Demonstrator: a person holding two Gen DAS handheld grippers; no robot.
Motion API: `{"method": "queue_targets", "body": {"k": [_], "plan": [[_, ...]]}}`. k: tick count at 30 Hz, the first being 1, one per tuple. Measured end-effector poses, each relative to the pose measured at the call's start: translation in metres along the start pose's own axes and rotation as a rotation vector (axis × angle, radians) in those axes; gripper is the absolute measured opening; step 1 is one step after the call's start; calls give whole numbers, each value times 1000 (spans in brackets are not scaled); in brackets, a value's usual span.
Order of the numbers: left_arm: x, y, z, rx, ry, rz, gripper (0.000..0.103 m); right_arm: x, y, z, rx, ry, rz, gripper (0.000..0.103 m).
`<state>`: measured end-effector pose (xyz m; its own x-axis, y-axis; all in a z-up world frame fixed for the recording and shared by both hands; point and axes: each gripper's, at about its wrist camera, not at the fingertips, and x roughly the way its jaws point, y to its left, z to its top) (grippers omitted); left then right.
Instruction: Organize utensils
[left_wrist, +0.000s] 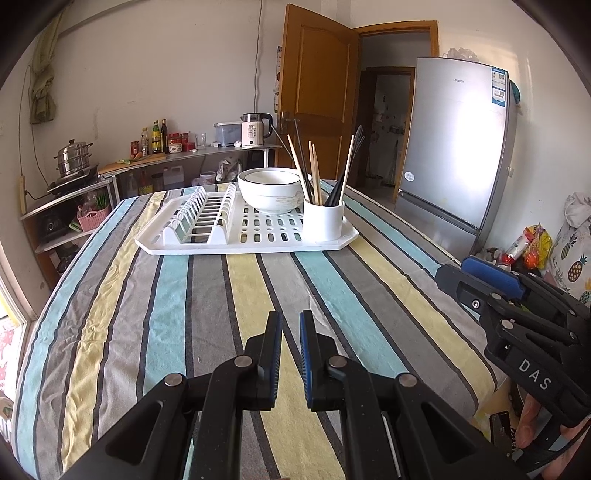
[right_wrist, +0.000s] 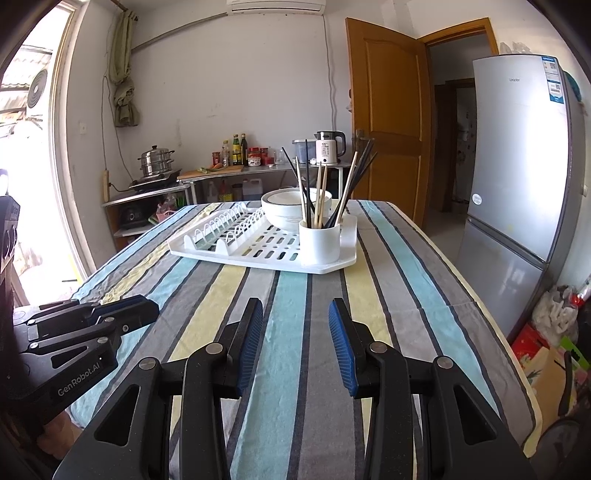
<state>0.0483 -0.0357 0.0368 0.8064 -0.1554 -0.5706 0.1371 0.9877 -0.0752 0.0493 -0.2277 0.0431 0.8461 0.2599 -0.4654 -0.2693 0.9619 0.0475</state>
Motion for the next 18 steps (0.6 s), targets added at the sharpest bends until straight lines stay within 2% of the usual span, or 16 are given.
{"method": "queue_targets", "body": {"k": [18], "plan": [[0,-2,-2,2,-18,9,9,3,2,-2,0,10,-3,38]]}}
